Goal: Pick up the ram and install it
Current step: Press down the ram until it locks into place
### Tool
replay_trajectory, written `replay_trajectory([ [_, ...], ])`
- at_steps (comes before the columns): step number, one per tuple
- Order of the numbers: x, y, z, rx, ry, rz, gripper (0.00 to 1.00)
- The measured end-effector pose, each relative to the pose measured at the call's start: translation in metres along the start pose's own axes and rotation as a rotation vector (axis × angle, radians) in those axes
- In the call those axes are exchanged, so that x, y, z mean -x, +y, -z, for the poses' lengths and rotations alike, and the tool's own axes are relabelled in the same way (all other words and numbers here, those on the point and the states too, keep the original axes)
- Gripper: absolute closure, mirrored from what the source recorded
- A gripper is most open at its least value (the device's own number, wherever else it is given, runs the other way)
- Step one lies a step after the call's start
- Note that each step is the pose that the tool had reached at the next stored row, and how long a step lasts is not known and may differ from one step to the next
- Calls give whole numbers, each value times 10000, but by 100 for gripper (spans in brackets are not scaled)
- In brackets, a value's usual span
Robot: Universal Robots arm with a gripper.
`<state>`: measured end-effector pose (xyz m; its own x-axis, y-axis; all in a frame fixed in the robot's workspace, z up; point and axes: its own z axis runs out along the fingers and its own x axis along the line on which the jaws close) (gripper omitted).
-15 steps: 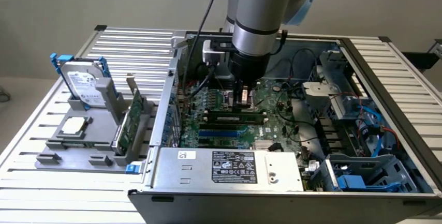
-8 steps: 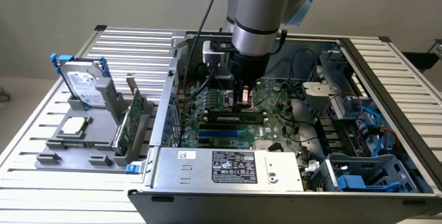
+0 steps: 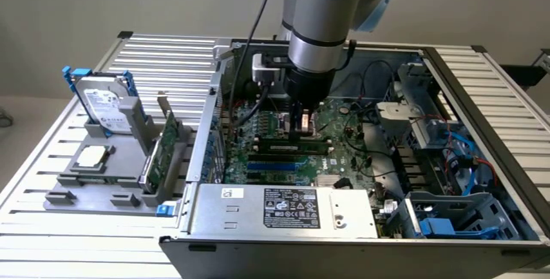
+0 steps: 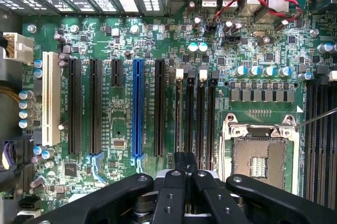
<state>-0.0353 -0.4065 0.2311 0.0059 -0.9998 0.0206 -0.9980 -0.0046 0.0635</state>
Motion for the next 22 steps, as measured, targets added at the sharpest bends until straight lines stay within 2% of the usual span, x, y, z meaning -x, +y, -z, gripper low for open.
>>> replay_trajectory([
  [17,4,-4,-71,1,2,0,89],
  [20,7,-3,-46,-5,-22,0,89],
  [22,3,1,17,22,0,0,89],
])
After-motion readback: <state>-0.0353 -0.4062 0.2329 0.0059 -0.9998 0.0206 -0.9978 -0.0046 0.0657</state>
